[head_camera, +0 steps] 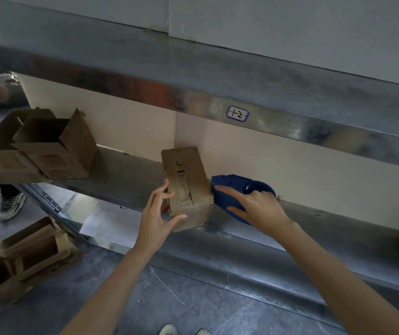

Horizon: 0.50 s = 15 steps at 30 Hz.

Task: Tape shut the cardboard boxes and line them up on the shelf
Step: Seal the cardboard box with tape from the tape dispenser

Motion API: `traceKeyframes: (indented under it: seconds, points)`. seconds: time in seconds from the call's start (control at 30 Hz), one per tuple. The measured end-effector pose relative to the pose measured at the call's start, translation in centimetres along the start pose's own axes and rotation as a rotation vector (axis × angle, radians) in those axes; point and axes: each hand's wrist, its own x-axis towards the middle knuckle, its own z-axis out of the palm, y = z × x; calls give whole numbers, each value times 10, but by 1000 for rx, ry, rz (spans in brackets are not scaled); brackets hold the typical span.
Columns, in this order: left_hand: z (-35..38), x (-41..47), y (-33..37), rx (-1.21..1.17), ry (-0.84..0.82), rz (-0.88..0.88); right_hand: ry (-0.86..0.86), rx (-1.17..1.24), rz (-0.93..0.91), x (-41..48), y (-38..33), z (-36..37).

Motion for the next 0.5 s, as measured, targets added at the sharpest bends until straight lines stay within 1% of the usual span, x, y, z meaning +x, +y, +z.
traceKeyframes:
  seconds: [0.1, 0.23, 0.3, 0.4, 0.5]
  points:
    - [-1, 0, 0, 9, 1, -3, -21, 102, 98, 12, -2, 11]
    - [0, 0, 1, 11, 0, -4, -163, 412, 270, 13, 14, 38]
    - [0, 0, 2, 10, -3, -6, -198, 535, 339, 12, 22, 46]
    - [0, -1, 2, 17, -3, -18, -184, 659, 375, 11, 26, 55]
    - [-1, -2, 2, 9, 0, -11, -204, 706, 407, 11, 24, 65]
